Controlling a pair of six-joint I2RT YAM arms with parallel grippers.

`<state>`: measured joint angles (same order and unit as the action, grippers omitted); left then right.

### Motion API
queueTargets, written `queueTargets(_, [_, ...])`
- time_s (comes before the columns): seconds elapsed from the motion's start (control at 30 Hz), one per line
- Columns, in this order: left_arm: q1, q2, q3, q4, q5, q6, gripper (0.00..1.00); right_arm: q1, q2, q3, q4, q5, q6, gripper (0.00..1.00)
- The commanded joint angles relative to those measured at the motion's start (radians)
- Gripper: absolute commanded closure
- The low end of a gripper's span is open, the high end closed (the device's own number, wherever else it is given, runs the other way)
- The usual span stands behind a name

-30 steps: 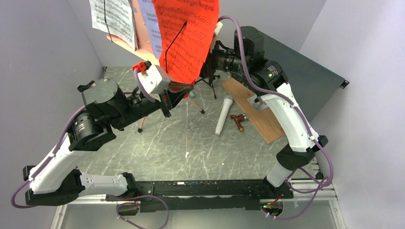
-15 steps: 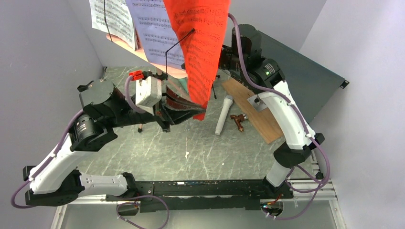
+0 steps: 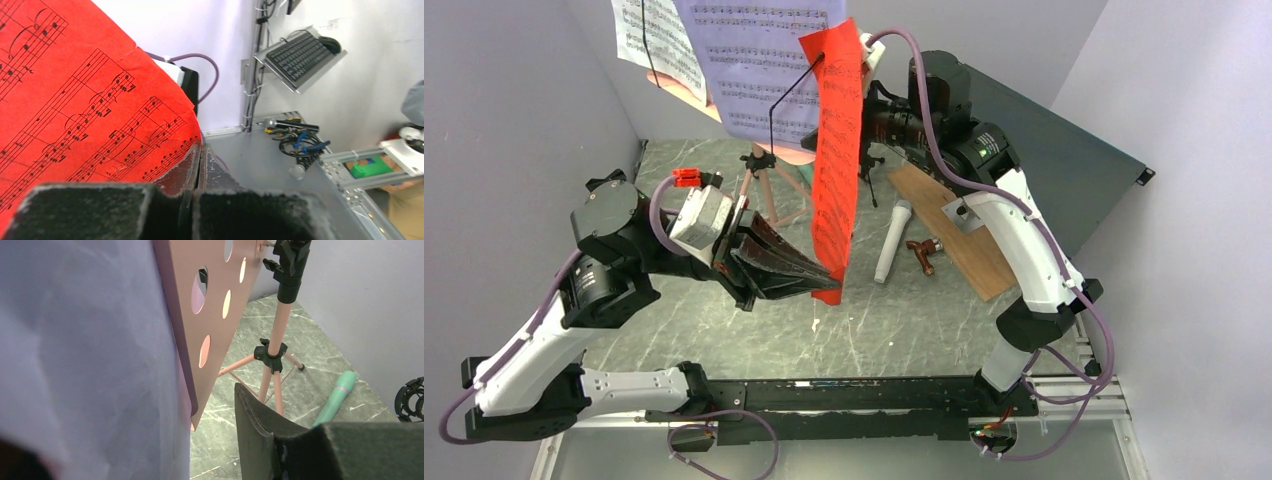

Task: Pack up the instrument practice props
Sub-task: Pick up the sheet music from the music stand.

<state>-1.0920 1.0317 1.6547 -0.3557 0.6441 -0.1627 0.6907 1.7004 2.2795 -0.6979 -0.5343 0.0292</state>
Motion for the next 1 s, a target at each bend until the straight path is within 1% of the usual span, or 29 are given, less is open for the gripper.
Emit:
queueTargets(0.0, [0.000,0.057,0.034,-0.012,0.170,-0.073,1.00,-0.001,0.003,0.043,0.041,0.009,0.009,0.56])
queueTargets(0.1, [0.000,0.087,0.063,-0.038,0.241,-0.095,1.00,-0.002,0.005,0.048,0.035,0.012,0.003,0.55])
queueTargets(0.2, [0.000,0.075,0.048,-0.001,0.295,-0.129,1.00,-0.002,-0.004,0.048,0.028,0.008,-0.009,0.51])
queueTargets(0.27, [0.000,0.054,0.030,0.028,0.306,-0.147,1.00,-0.002,-0.007,0.050,0.025,0.007,-0.017,0.49])
queueTargets(0.4, [0.000,0.027,0.006,0.068,0.312,-0.176,1.00,-0.003,-0.006,0.058,0.022,0.000,-0.020,0.48])
queueTargets(0.57, [0.000,0.070,0.014,0.058,0.350,-0.210,1.00,-0.003,-0.009,0.061,0.016,0.001,-0.020,0.42])
queueTargets(0.7, [-0.003,0.118,0.043,0.049,0.401,-0.230,1.00,-0.011,-0.015,0.057,0.017,0.003,-0.020,0.42])
queueTargets(0.8, [-0.006,0.120,0.048,0.060,0.418,-0.234,1.00,-0.018,-0.015,0.054,0.015,-0.001,-0.020,0.42])
queueTargets(0.83, [-0.007,0.116,0.045,0.071,0.423,-0.240,1.00,-0.019,-0.016,0.055,0.013,-0.004,-0.044,0.42])
queueTargets(0.87, [-0.008,0.112,0.040,0.079,0.427,-0.246,1.00,-0.023,-0.018,0.056,0.010,-0.010,-0.050,0.41])
queueTargets(0.97, [-0.008,0.104,0.031,0.070,0.426,-0.247,1.00,-0.032,-0.025,0.058,-0.005,-0.031,-0.069,0.34])
